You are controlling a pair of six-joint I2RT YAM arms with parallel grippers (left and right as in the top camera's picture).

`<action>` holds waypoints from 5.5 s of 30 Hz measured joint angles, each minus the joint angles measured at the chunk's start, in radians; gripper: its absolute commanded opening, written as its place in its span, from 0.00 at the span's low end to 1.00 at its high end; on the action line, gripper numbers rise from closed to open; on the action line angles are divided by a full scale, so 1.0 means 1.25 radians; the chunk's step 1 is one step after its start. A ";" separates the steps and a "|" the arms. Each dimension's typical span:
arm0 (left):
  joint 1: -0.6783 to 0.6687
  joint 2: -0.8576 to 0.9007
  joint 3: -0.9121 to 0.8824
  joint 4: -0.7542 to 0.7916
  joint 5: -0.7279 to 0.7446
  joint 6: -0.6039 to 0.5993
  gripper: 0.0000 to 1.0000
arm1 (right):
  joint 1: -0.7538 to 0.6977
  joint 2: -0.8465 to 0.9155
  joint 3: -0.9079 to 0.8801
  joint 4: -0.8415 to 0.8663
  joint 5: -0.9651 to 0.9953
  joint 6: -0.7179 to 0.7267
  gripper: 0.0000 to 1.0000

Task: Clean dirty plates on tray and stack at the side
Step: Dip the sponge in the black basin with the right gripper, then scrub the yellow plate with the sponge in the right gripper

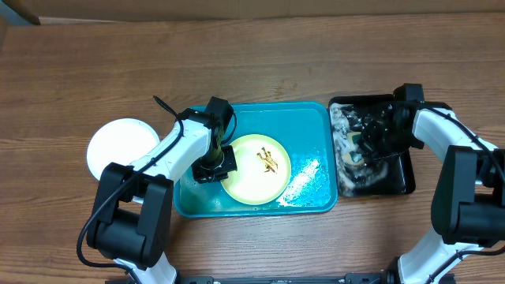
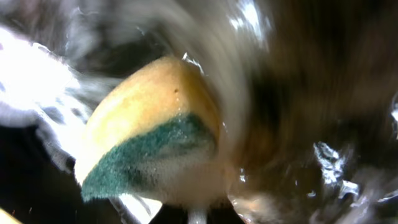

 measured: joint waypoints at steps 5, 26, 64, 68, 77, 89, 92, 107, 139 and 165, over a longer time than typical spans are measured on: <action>0.000 0.000 0.000 0.000 0.000 0.002 0.04 | -0.001 -0.002 0.002 -0.032 0.025 -0.001 0.04; 0.000 0.000 0.000 0.000 0.000 0.002 0.04 | -0.014 -0.175 -0.034 -0.095 0.151 -0.123 0.04; 0.000 0.000 0.000 0.001 0.000 0.002 0.04 | -0.013 -0.327 -0.034 -0.154 0.179 -0.147 0.04; 0.000 0.000 0.000 0.004 0.000 0.002 0.04 | 0.015 -0.370 -0.034 -0.152 0.109 -0.180 0.04; 0.000 0.000 0.000 0.004 0.001 0.002 0.04 | 0.273 -0.372 -0.034 -0.020 0.031 -0.196 0.04; -0.035 0.000 0.000 0.037 0.033 0.064 0.04 | 0.510 -0.262 -0.034 0.172 0.014 -0.049 0.04; -0.057 0.000 0.000 0.039 0.036 0.065 0.04 | 0.532 -0.215 -0.034 0.198 0.014 -0.020 0.04; -0.080 0.000 0.000 0.041 0.036 0.061 0.04 | 0.539 -0.043 -0.034 0.254 -0.019 0.082 0.04; -0.086 -0.005 -0.025 0.059 0.048 0.019 0.04 | 0.545 -0.059 -0.020 0.078 0.277 0.175 0.04; -0.095 -0.006 -0.032 0.055 0.060 0.004 0.04 | 0.525 -0.117 0.120 -0.100 0.425 0.185 0.04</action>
